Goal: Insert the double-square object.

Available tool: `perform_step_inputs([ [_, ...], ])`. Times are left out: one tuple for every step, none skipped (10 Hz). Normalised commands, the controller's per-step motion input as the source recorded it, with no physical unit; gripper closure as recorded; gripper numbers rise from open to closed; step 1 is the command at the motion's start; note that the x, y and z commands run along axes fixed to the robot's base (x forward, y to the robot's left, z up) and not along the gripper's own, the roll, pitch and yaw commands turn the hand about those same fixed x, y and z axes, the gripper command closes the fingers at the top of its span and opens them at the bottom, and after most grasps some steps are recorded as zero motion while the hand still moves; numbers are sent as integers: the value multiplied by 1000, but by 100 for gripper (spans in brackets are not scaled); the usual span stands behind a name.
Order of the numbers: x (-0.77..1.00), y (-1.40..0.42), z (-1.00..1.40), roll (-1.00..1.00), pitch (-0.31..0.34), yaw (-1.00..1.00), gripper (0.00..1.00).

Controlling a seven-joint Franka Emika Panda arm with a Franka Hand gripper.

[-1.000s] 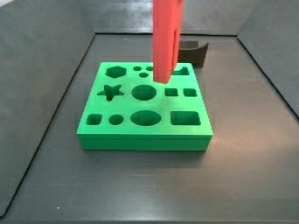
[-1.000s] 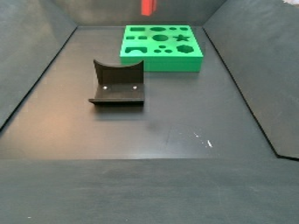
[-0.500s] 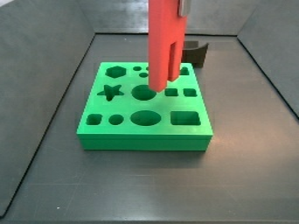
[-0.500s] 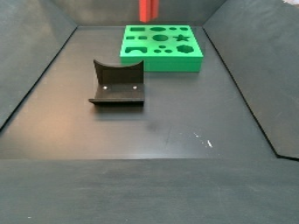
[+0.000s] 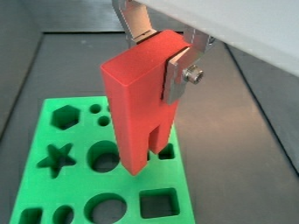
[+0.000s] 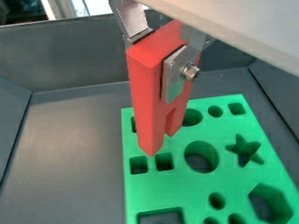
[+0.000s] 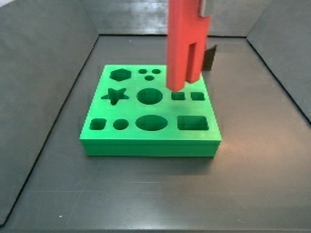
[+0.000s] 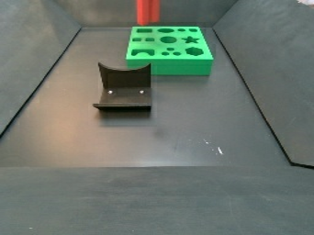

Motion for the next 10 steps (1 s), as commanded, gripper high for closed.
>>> perform_step_inputs([
  [577, 200, -403, 76, 0, -663, 100],
  [437, 189, -323, 40, 0, -783, 100],
  [226, 129, -291, 0, 0, -934, 100],
  [160, 91, -274, 0, 0, -980, 100],
  [123, 66, -266, 0, 0, -1000, 100],
  [37, 17, -257, 0, 0, -1000, 100],
  [0, 0, -251, 7, 0, -1000, 100],
  [0, 0, -226, 10, 0, -1000, 100],
  [-6, 0, -237, 37, 34, -1000, 100],
  [17, 0, -186, 74, 111, -814, 100],
])
